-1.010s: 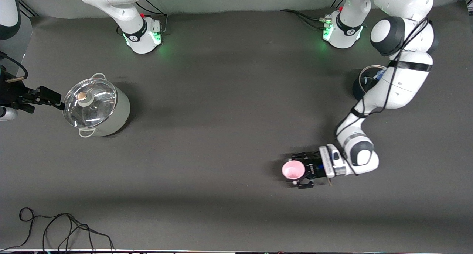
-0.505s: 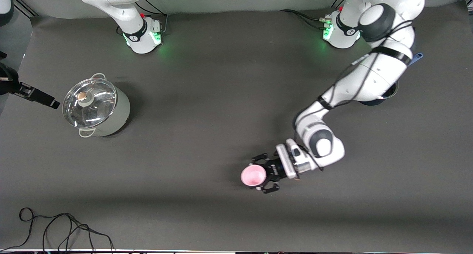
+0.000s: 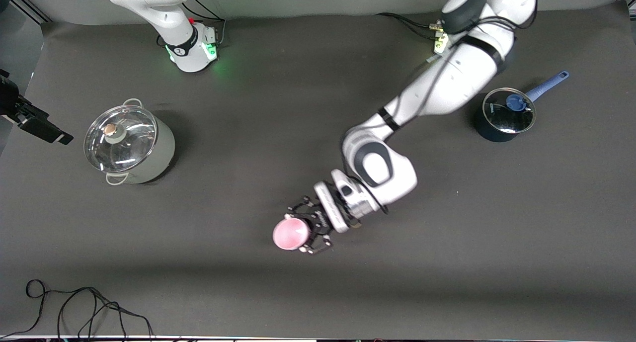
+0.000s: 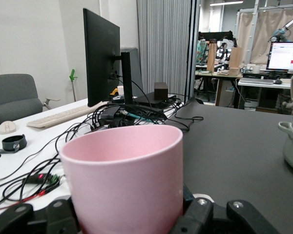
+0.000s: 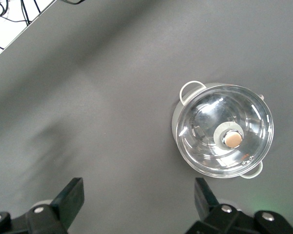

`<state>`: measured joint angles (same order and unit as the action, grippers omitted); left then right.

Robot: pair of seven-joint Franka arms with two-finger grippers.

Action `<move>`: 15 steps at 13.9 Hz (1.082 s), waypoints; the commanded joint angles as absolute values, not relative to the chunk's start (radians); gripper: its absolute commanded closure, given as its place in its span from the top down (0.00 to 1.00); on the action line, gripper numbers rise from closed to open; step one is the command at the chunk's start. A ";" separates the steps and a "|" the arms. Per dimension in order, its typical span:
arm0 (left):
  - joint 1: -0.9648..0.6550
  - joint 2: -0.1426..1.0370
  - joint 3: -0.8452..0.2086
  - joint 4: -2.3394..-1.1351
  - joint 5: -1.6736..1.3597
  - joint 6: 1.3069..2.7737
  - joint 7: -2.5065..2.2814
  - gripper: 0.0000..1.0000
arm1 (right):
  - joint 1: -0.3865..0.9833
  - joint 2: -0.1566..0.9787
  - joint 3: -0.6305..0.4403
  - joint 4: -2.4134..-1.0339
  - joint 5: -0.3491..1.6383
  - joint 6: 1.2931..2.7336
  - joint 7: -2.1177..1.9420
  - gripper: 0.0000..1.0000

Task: Transfer pink cup from left to right arm
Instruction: 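Carry the pink cup with the left gripper toward the table middle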

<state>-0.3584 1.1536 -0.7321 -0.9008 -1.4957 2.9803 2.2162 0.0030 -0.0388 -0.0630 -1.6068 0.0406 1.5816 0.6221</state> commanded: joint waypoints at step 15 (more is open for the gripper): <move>-0.650 1.118 -0.698 -0.696 -1.508 3.261 2.166 0.00 | 0.097 0.024 -0.060 -1.456 0.112 1.565 0.734 1.00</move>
